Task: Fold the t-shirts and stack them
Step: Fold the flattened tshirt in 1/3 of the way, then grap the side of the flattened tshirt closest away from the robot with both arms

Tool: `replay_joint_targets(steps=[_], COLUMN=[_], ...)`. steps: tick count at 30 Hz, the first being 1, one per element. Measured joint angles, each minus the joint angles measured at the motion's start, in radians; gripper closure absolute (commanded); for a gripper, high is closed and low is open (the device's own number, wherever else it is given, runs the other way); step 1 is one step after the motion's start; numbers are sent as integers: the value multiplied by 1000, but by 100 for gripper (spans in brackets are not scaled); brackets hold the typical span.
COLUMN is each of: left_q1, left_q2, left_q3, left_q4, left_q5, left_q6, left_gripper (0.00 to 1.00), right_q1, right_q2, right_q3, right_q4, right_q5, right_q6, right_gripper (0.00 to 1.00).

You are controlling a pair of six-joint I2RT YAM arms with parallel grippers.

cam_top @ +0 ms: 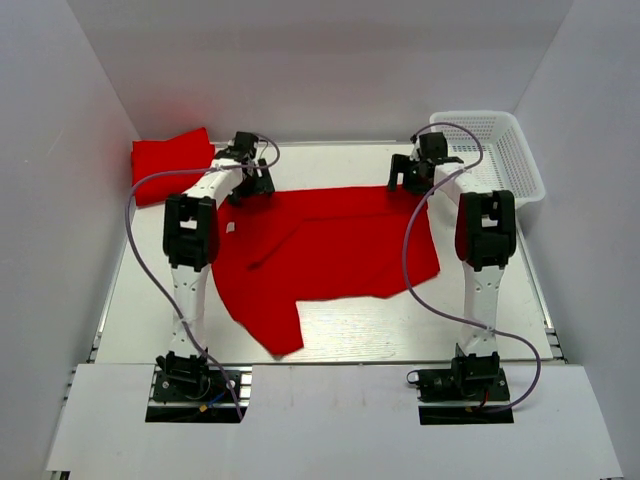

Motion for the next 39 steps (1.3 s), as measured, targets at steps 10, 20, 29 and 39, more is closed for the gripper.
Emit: replay_joint_targets(steps=[10, 20, 29, 39], left_q1=[26, 29, 16, -18], left_q2=[205, 173, -341, -970], left_q3=[320, 314, -67, -854], left_q4=[89, 93, -33, -154], left_q5=[64, 143, 84, 155], left_q6=[153, 236, 184, -3], left_gripper=[1, 1, 1, 1], right_q1=[2, 49, 160, 183], right_q2=[46, -19, -459, -848], right_q3=[91, 95, -278, -827], right_q4=[-26, -80, -20, 35], right_q5=[-6, 10, 50, 172], right_q6=[-7, -102, -106, 111], right_gripper=[10, 10, 10, 10])
